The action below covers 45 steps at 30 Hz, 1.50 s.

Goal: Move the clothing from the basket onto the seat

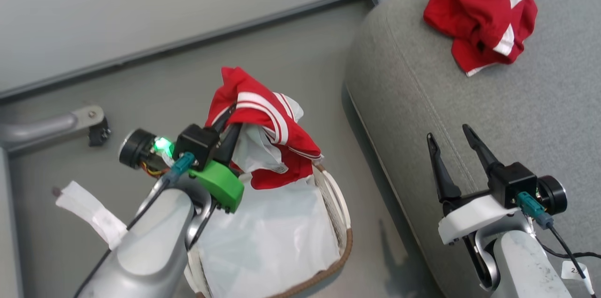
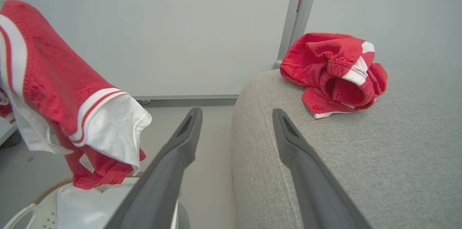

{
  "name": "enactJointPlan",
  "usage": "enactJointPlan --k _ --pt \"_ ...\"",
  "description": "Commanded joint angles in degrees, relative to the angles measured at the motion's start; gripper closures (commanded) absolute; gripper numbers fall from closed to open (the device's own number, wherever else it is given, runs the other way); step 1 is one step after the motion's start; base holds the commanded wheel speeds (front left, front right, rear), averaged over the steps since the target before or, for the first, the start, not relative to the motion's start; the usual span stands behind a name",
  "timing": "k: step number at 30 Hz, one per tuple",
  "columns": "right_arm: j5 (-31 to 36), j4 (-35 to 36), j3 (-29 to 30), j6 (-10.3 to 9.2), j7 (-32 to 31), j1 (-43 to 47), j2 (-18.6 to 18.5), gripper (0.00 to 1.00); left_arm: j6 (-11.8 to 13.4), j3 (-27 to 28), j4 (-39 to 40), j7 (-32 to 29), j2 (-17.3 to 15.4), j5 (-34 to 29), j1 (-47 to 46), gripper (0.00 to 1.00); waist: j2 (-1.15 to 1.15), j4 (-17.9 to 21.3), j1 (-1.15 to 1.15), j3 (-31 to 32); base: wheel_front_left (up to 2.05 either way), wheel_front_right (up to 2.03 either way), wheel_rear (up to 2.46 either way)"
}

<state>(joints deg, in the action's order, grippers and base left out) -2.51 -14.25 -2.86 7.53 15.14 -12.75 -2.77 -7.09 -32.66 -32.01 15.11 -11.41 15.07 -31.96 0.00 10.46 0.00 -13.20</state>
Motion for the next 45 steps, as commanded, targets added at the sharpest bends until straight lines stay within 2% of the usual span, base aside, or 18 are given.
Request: enactJointPlan --k 1,6,13,24,29,40,41,42,43,45 --pt "0.2 -0.32 -0.17 -0.08 0.01 1.27 -0.22 0.0 -0.22 -0.33 0.51 0.07 -0.49 -0.19 -1.95 1.0 0.0 -3.8 0.0 8.61 0.0 0.0 0.0" --pt "0.4 -0.95 -1.51 -0.08 0.01 2.23 -0.22 0.0 -0.38 -1.92 1.51 -0.54 -2.06 0.63 -6.48 1.0 0.0 -4.01 0.0 11.96 0.0 0.0 0.0" --pt "0.09 -1.7 -6.0 -0.08 0.01 1.19 -0.22 0.0 -0.42 -3.67 3.53 -2.77 -3.52 2.62 -12.26 1.0 0.0 -4.53 0.0 13.61 0.0 0.0 0.0" --pt "-3.03 -3.83 -20.98 -0.08 0.01 -4.23 -0.23 0.0 -0.38 -6.48 3.47 -4.45 -2.58 5.0 -15.24 1.0 0.0 -6.26 0.0 14.74 0.0 0.0 0.0" --pt "-4.0 -5.95 -24.55 -0.08 0.01 -8.52 -0.18 0.0 -0.38 -7.98 3.62 -5.15 -1.35 5.37 -15.8 1.0 0.0 -8.01 0.0 15.23 0.0 0.0 0.0" --pt "-4.19 -12.54 -23.33 -0.08 0.01 -15.43 -0.23 0.0 -0.37 -11.26 5.08 -5.13 0.54 7.22 -13.81 1.0 0.0 -11.0 0.0 15.91 0.0 0.0 0.0" --pt "-4.67 -12.82 -23.05 -0.08 0.01 -15.84 -0.22 0.21 -0.37 -11.37 5.14 -4.99 0.56 7.42 -13.39 1.0 0.0 -11.09 0.0 15.98 0.0 0.0 0.0" --pt "-4.76 -13.01 -23.0 -0.08 0.01 -16.14 -0.22 0.21 -0.37 -11.39 5.16 -4.96 0.5 7.67 -13.1 1.0 0.0 -11.1 0.0 16.04 0.0 0.0 0.0" --pt "-4.92 -13.21 -23.0 -0.08 0.01 -16.42 -0.18 0.67 -0.37 -11.45 5.09 -4.81 0.38 7.96 -12.67 1.0 0.0 -11.06 0.0 16.11 0.0 0.0 0.0" --pt "-5.06 -13.41 -22.76 -0.08 0.01 -16.53 -0.21 0.84 -0.32 -11.43 4.89 -4.56 0.15 8.35 -11.82 1.0 0.0 -10.89 0.0 16.21 0.0 0.0 0.0"
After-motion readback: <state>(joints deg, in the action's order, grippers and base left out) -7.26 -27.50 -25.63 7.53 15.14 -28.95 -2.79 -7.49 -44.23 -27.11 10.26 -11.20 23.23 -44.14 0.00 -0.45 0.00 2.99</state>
